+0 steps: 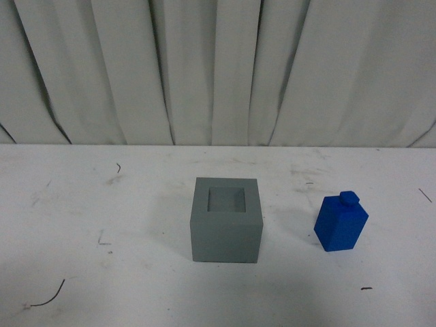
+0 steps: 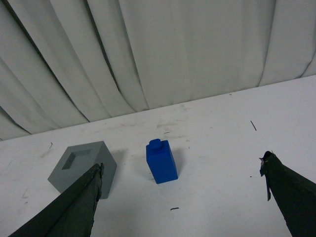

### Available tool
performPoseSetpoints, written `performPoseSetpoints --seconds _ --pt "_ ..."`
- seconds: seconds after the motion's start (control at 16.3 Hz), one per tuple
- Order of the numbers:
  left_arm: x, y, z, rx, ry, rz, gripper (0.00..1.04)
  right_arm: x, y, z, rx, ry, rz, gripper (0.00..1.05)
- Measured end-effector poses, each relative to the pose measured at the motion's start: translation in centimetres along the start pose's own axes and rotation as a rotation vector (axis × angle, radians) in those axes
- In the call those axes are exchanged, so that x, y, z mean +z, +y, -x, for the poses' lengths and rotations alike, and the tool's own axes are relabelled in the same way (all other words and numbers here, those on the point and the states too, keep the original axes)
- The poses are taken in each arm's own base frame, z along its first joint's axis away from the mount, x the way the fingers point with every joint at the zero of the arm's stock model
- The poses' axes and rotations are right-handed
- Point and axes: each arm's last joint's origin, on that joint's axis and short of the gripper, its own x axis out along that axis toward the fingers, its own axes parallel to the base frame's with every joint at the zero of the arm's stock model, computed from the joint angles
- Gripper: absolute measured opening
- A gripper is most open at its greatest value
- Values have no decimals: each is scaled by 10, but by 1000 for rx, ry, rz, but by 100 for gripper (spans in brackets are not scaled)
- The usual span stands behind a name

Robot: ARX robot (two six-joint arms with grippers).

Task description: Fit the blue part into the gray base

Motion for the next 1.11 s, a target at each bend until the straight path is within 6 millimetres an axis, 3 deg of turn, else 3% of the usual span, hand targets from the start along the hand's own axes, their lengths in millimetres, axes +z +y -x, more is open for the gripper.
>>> performPoseSetpoints --seconds 0.18,0.31,0.49,0.55,0.61,0.86,0.98,1.11 --pt "0 0 0 0 0 0 98 0 0 0 -54 36 10 98" --pt "0 0 0 -1 -2 0 98 16 -3 -13 -190 26 86 98" --pt "0 0 0 1 0 0 98 36 -7 -35 -184 -27 178 98" --pt "0 0 0 0 0 0 98 60 -6 -73 -78 -70 304 98" --pt "0 0 0 0 0 0 98 80 -12 -123 3 -113 448 98" --pt "0 0 0 0 0 0 98 89 -21 -228 202 -63 646 98" --pt "0 0 0 0 0 0 98 90 -11 -254 342 -31 699 98" --pt "0 0 0 0 0 0 98 89 -2 -264 550 31 765 98"
